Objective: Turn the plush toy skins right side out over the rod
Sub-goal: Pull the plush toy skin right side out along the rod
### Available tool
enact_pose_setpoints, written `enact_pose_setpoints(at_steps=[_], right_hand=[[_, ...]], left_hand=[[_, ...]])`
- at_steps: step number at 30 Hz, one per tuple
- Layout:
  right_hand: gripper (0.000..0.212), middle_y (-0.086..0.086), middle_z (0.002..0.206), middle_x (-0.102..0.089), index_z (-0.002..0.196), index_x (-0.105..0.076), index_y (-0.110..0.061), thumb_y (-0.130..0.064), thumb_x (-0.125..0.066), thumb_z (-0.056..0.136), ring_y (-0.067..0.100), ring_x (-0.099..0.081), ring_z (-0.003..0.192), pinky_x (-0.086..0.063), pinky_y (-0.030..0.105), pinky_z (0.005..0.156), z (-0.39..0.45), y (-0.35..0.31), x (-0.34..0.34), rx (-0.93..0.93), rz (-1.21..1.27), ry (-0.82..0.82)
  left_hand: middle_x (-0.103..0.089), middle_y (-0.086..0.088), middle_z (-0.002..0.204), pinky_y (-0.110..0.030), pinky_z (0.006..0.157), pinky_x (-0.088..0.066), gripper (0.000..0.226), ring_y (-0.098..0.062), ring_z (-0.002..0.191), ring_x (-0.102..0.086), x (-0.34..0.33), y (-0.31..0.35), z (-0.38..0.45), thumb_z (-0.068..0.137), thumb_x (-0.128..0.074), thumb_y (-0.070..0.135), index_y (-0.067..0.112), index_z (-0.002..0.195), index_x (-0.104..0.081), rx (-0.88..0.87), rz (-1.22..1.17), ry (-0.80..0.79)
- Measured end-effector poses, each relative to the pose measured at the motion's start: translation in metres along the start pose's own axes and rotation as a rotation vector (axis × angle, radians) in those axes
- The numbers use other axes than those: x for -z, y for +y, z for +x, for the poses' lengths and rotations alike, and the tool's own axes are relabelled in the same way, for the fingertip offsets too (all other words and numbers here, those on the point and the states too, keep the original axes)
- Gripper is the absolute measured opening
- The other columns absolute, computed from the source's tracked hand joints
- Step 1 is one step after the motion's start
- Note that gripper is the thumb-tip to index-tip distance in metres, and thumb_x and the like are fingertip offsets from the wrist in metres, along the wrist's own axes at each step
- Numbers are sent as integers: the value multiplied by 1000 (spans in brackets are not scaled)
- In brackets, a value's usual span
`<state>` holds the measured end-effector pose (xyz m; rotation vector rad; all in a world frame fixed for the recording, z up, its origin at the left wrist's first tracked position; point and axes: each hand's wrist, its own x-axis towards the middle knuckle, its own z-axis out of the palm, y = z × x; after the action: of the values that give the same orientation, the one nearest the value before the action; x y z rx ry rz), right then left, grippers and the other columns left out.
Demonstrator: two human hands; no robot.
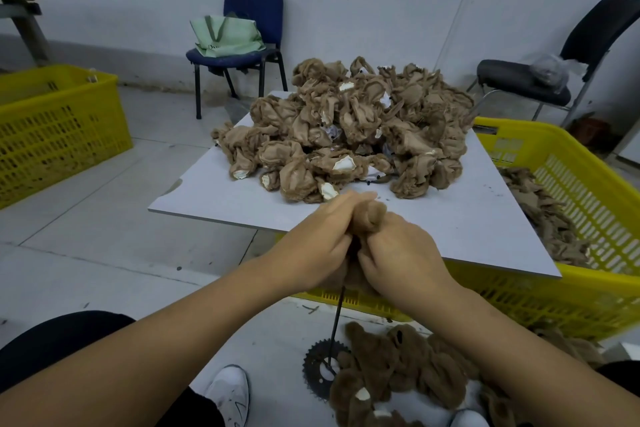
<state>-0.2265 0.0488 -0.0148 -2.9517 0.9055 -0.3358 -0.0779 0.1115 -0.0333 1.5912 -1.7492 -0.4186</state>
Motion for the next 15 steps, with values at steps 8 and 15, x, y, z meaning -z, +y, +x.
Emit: enact_pose_setpoints(at_steps=[8, 15], right_hand=[[20, 3, 93, -53, 114, -54, -15, -23, -46, 97, 23, -56, 86, -45, 34, 66, 5, -2, -30, -6, 9, -104], [5, -5, 78, -50, 100, -47, -19, -19, -43, 96, 21, -55, 76, -43, 33, 60, 6, 4, -44, 28, 120, -266]], left_hand=[[-64, 6, 108, -43, 98, -50, 32, -16, 105, -60, -8, -11, 5, 82, -29, 29, 38, 101, -53, 229, -2, -171], [-66, -7, 98, -47, 77, -53, 25, -30, 89, -62, -17, -10, 5, 85, -44, 9, 17, 104, -59, 418, 219, -229]])
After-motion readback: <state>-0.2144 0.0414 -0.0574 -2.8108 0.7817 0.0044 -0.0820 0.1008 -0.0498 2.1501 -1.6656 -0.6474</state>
